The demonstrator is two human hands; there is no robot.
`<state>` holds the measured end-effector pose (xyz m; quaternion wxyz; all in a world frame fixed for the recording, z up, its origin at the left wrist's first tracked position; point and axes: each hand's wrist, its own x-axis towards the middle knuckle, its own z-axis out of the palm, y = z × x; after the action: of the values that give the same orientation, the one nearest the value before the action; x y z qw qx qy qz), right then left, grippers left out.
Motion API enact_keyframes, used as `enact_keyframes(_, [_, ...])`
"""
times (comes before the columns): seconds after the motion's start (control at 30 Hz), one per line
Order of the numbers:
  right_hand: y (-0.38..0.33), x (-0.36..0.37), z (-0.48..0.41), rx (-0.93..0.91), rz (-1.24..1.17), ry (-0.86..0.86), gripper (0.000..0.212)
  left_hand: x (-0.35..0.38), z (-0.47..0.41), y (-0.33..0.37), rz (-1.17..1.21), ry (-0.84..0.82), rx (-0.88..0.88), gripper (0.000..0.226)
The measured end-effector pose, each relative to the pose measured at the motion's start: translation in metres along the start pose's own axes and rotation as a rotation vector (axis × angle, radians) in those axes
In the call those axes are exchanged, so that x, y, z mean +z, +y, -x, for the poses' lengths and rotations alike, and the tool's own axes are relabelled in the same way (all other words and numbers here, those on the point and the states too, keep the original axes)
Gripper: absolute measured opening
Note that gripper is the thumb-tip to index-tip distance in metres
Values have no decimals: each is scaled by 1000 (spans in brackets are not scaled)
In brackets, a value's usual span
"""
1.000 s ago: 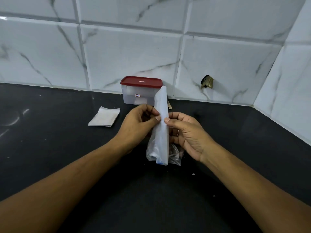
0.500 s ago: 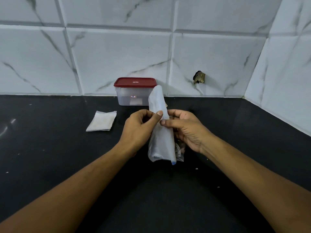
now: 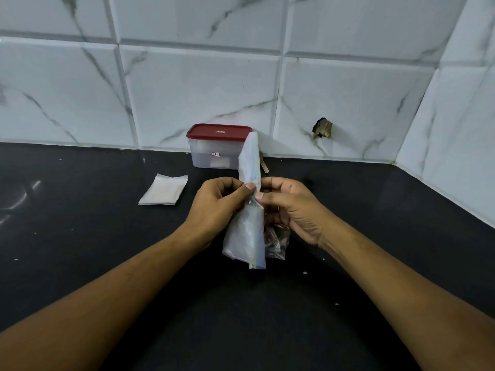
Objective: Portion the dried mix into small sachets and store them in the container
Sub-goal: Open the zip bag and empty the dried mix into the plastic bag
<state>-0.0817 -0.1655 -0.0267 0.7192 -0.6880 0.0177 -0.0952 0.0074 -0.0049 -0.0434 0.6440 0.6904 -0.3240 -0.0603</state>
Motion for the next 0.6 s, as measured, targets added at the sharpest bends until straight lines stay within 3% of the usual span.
enact_keyframes(0.2, [0,3,-2,31,-31,68,30,1,-3,-4,30,-5,1,26])
enact_keyframes(0.43, [-3,6,0,17,-30,116,10,0,-4,-4,26,61,44,25])
enact_keyframes(0.6, [-6,8,0,53,-166,77,4,-5,-8,-3,-52,92,105,20])
